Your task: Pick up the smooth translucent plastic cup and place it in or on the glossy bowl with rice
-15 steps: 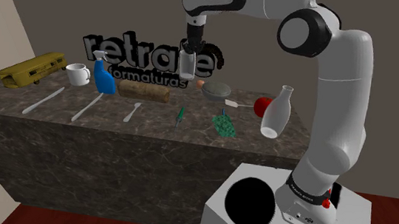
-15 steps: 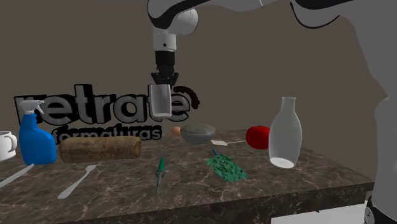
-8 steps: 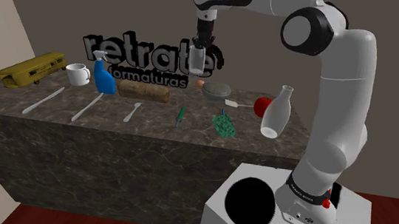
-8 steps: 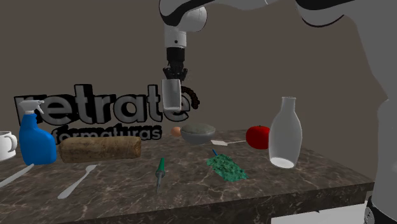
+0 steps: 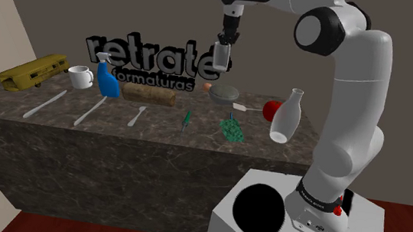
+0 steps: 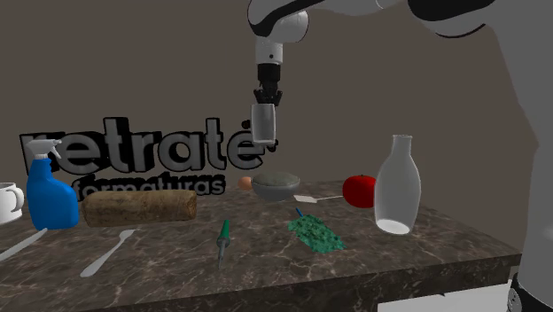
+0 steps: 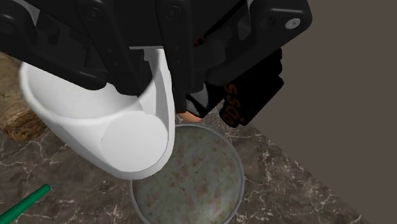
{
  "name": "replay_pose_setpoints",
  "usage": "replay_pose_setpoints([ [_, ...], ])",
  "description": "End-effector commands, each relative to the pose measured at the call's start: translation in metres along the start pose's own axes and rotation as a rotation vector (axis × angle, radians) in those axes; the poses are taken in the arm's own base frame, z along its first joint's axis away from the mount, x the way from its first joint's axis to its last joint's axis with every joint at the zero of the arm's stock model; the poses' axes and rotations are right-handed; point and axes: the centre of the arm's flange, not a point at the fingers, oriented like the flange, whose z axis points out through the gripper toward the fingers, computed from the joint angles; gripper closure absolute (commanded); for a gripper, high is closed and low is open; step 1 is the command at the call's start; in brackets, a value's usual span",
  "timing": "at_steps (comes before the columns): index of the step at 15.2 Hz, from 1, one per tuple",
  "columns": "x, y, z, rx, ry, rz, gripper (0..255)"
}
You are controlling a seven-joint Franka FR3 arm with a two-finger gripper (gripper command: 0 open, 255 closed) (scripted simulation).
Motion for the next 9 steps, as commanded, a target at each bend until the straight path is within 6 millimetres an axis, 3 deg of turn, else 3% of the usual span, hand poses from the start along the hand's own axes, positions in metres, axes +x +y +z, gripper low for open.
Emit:
replay_pose_setpoints([
  [1,-0.005,0.027,-0.001,0.0,0.001,-0.001,255],
  [3,-0.011,0.058,-0.006,0.0,0.001,-0.001,255],
  [9,-0.013,0.056,0.026,0.0,0.001,-0.001,255],
])
